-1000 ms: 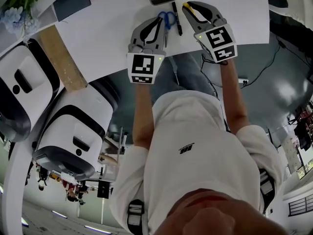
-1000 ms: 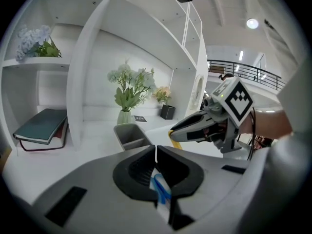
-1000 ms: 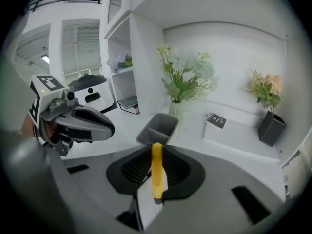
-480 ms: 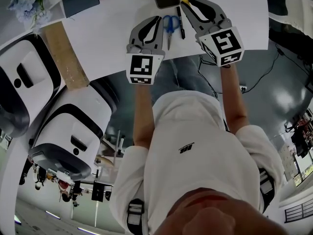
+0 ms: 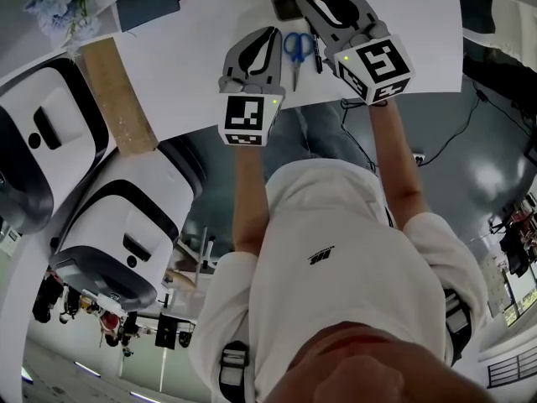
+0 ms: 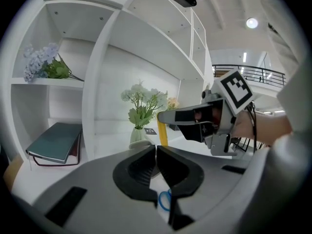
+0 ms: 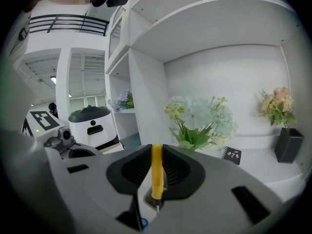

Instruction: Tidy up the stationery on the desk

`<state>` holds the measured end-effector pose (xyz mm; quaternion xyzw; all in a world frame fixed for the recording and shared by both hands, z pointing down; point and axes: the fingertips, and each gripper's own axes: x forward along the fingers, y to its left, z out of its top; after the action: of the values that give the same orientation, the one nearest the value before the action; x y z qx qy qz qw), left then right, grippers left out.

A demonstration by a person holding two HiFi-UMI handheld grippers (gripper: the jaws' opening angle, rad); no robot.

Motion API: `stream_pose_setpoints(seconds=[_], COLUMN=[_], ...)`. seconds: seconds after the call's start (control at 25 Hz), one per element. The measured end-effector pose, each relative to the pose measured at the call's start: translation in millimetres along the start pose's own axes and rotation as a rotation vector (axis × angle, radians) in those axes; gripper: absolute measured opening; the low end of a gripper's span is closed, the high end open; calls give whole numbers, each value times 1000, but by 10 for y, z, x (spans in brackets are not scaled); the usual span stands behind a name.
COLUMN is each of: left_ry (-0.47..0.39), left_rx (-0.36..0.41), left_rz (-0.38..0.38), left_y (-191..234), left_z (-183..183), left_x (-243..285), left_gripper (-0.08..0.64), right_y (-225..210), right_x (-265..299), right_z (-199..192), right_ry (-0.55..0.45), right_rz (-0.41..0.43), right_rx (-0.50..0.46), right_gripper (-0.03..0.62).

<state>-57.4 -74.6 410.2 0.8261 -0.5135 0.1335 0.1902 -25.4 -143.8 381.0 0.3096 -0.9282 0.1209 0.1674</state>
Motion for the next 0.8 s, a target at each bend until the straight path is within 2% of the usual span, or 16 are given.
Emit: stream_pose_setpoints(seconds=[0.48, 0.6, 0.8], left_ry=[-4, -2, -1], left_rx=[-17, -21, -30], left_rz=[21, 24, 21], left_y=[161, 181, 203], left_z=[-29, -45, -88], left_x=[-33, -46, -57], left_gripper=[0, 0, 0], right_y=[26, 50, 67], right_x=[302, 374, 523], right_z=[44, -49, -329], right_ry=[-41, -14, 88], right_rz=[0, 9, 1], right_rx=[14, 22, 26], right_gripper=[51, 51, 55])
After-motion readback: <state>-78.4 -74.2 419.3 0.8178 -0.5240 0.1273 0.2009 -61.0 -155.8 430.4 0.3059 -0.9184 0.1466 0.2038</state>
